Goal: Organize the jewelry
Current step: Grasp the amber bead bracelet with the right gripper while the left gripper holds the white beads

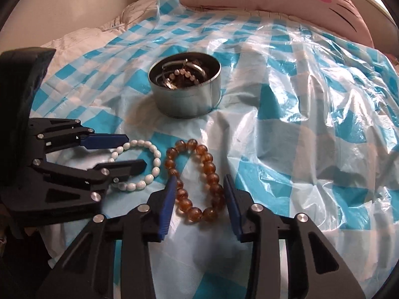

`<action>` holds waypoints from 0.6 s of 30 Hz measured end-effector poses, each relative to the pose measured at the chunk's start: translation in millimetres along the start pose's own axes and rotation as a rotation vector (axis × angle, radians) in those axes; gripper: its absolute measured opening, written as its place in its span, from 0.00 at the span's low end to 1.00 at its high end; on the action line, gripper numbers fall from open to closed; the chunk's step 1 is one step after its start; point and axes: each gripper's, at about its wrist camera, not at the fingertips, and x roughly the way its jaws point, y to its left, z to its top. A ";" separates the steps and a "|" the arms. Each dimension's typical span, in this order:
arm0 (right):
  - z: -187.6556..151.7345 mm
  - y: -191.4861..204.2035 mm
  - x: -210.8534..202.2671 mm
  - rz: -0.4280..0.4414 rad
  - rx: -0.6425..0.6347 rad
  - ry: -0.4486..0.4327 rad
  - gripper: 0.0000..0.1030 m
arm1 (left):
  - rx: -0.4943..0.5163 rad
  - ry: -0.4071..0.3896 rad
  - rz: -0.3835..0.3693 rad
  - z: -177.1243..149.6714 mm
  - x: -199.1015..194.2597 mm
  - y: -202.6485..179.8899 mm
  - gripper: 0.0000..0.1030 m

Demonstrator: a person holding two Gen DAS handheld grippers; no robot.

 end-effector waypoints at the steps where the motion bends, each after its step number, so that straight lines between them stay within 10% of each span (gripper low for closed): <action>1: -3.0 -2.0 2.1 0.019 0.018 0.012 0.37 | 0.004 0.004 -0.018 -0.2 0.6 -0.7 0.19; 11: -7.0 6.1 12.1 -0.041 0.004 0.075 0.31 | 0.028 0.020 -0.059 -1.6 3.5 -8.9 0.08; 18: -20.4 -30.5 -10.2 0.192 0.259 -0.024 0.12 | -0.092 -0.112 -0.221 -2.6 -26.4 14.7 0.06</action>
